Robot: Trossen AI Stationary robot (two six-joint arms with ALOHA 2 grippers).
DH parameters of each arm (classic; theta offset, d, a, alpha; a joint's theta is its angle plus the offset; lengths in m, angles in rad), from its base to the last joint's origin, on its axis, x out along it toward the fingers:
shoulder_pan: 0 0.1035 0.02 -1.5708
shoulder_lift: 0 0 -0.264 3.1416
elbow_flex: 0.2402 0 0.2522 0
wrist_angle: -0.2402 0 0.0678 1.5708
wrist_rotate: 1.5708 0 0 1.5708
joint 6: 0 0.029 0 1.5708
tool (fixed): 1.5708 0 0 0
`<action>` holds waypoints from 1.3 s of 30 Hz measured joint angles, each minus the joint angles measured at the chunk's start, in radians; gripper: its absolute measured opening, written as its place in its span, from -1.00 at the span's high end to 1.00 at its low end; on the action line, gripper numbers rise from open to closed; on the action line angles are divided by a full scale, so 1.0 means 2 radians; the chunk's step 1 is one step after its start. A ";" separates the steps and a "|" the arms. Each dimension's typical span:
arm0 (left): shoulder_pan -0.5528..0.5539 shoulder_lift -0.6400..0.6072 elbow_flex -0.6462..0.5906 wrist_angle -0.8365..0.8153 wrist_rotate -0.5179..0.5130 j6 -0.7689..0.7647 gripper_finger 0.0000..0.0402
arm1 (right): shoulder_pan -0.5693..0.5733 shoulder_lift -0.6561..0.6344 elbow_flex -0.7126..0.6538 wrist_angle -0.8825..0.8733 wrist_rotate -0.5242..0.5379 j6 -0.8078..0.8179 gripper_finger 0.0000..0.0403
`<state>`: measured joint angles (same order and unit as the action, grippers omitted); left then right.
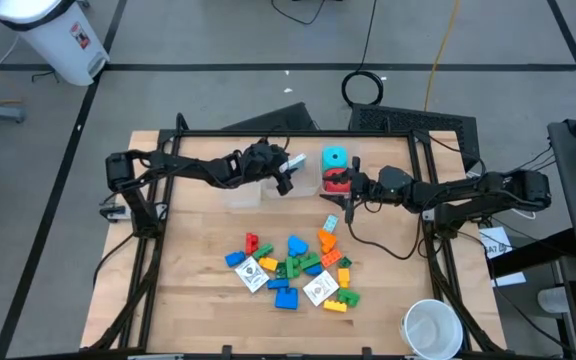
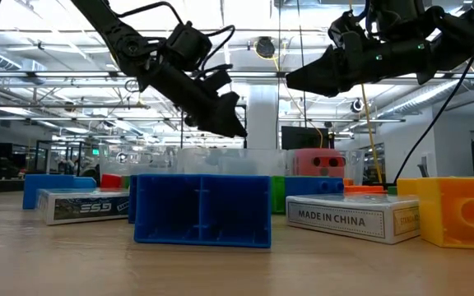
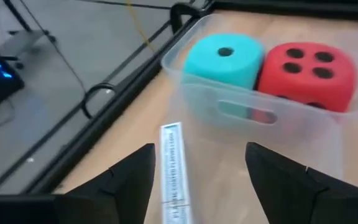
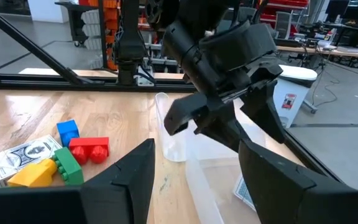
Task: Pick & Place Toys
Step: Put the brown deck of cards into the middle transparent bin
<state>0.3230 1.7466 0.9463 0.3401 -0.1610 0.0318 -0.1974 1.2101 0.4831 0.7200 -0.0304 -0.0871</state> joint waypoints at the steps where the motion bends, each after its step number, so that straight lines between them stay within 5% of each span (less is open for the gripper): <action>1: -0.002 -0.006 0.000 -0.003 0.015 -0.005 -0.25 | 0.000 0.000 0.000 0.000 0.000 0.001 0.00; 14: -0.089 -0.135 0.000 -0.080 0.043 -0.019 -0.28 | 0.002 0.000 0.000 0.005 0.019 -0.016 0.00; 19: -0.118 -0.206 -0.007 -0.135 0.041 -0.066 -0.28 | 0.034 0.000 0.000 0.014 -0.027 0.021 0.00; 25: -0.172 -0.260 -0.102 -0.036 -0.012 -0.082 -0.28 | 0.126 0.006 0.000 0.036 -0.022 0.061 -0.03; 30: -0.209 -0.280 -0.176 0.053 -0.089 -0.110 -0.28 | 0.229 0.050 0.031 0.039 0.015 0.063 -0.26; 39: -0.224 -0.268 -0.194 0.062 -0.094 -0.154 -0.28 | 0.334 0.220 0.291 -0.421 0.041 0.065 -0.68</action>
<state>-0.1257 1.2110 0.5591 0.4633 -0.3496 -0.2766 0.4701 1.6501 1.0641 -0.1217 0.0509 0.0425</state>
